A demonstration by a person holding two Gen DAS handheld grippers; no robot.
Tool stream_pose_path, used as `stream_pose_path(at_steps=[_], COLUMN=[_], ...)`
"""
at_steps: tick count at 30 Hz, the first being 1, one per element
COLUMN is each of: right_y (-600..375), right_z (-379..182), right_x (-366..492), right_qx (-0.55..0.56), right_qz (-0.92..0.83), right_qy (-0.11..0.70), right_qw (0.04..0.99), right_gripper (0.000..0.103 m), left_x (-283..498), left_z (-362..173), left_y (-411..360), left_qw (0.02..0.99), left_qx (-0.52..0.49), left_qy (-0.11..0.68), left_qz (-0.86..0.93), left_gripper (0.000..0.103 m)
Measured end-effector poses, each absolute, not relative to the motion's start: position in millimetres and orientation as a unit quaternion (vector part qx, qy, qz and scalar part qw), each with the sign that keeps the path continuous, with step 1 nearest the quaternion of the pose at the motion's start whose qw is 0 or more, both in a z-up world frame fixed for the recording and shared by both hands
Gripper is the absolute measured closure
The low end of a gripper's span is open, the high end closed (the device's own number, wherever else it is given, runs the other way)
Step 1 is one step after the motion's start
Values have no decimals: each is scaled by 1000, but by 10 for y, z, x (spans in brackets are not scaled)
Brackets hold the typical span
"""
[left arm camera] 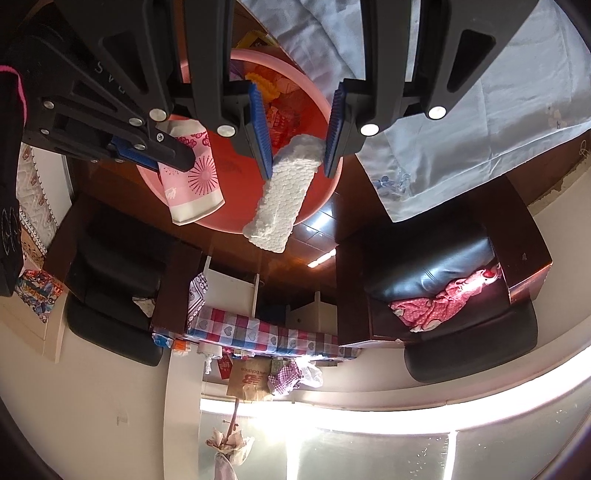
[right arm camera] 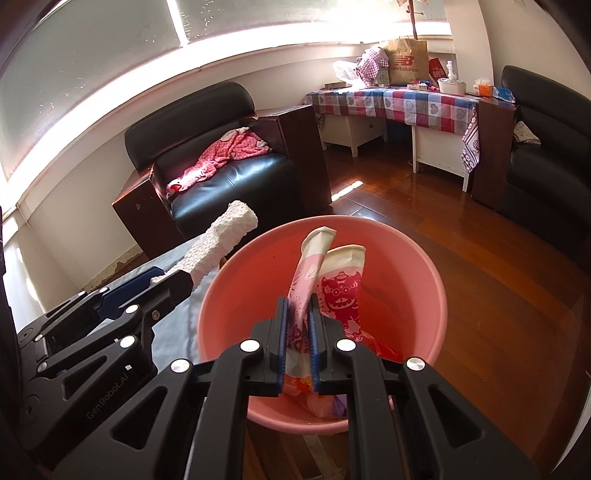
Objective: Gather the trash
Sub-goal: 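Carry the foam strip and paper cup with both tools over the basin, then open both tools to drop the foam strip and paper cup into the basin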
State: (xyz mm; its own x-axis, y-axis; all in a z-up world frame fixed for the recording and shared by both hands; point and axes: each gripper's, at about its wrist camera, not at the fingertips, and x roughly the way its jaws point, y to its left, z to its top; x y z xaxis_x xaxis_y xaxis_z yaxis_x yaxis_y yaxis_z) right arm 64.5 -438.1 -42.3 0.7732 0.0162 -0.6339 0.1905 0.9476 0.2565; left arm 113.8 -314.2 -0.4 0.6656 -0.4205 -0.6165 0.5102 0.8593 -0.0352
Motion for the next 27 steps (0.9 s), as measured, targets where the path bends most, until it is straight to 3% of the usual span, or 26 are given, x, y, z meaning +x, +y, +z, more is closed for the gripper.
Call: stream_pose_path(at_steps=[17, 21, 27], right_y=[-4455, -4463, -4483], right_z=[-564, -590, -598], right_x=[776, 808, 832], right_qx=[158, 162, 163], right_qz=[-63, -66, -66], right_qy=[346, 352, 354], right_qw=[923, 919, 918], right_gripper=[92, 92, 92], left_x=[1392, 1406, 1410], left_z=[-224, -234, -229], left_y=[-3286, -3304, -3322], left_qw=[901, 902, 902], left_qx=[68, 71, 67], left_qy=[343, 341, 341], left_qz=[-257, -256, -258], left_gripper=[74, 61, 53])
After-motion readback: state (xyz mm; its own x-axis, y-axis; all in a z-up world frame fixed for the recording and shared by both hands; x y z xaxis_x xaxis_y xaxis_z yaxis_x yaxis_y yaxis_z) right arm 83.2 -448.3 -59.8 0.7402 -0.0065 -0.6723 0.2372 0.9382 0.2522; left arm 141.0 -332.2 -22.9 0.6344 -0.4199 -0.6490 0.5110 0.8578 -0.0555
